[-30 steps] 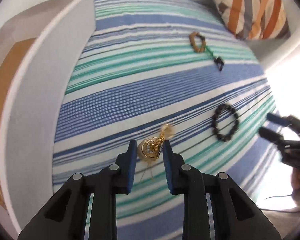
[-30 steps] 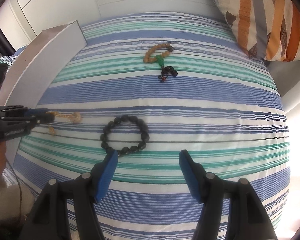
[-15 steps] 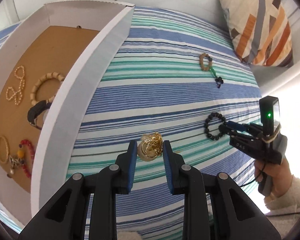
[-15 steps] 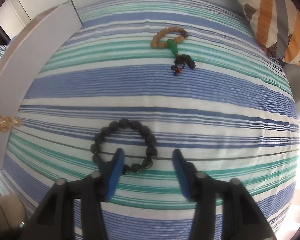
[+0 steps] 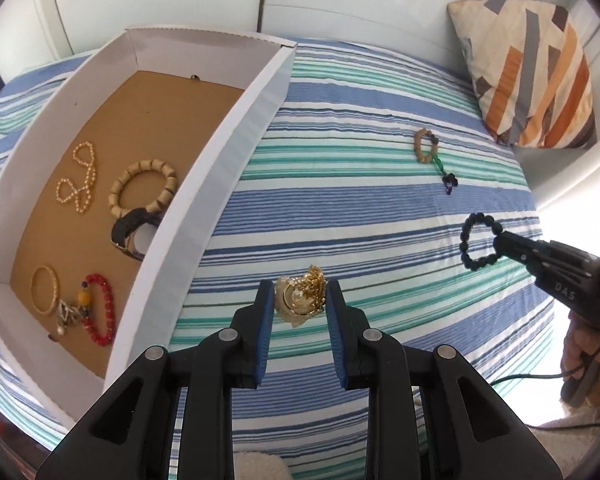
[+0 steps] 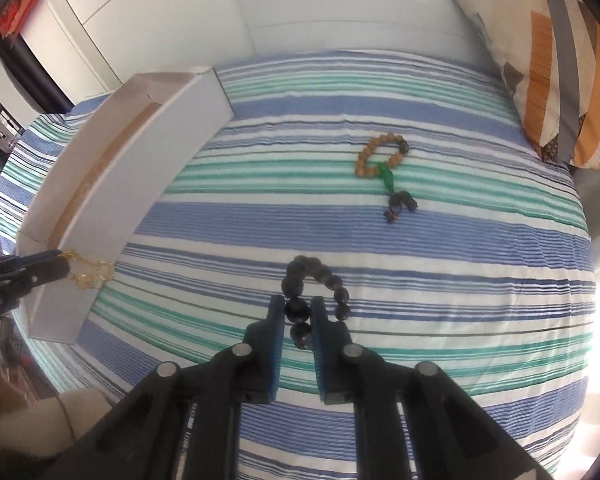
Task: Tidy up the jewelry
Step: 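Carry the earrings and black bead bracelet into the white tray, open both tools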
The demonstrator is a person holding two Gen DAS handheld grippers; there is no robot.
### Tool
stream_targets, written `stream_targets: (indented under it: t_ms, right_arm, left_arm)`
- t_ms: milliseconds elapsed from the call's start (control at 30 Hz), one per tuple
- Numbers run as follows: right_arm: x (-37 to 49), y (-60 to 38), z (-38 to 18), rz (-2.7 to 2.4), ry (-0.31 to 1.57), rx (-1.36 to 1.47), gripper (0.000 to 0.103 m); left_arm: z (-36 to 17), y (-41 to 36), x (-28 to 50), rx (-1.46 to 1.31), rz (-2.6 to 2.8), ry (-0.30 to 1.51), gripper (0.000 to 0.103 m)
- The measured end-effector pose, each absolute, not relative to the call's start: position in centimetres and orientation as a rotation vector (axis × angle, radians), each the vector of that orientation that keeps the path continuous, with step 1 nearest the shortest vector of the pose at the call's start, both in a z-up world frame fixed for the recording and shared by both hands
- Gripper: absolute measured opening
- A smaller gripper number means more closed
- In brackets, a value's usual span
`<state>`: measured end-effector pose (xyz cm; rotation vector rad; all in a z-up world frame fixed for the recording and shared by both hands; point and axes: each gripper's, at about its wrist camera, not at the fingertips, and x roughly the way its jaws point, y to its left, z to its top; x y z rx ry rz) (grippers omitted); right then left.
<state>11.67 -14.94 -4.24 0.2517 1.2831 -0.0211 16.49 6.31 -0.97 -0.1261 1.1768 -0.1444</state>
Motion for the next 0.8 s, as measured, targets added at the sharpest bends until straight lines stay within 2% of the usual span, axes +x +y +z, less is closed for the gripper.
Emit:
stream_targets:
  t_ms: [367,800]
  right_arm:
    - [14.3,-11.0,0.0,0.125,1.228,0.234,0.013]
    - [16.8,-8.6,1.3,0.212,1.219,0.192,0.013]
  left_arm:
    - [0.5,7.7,15.8,-0.089,-0.049,1.135,0.025]
    - [1.2,10.2,15.4,-0.146,0.002,1.139,0.025]
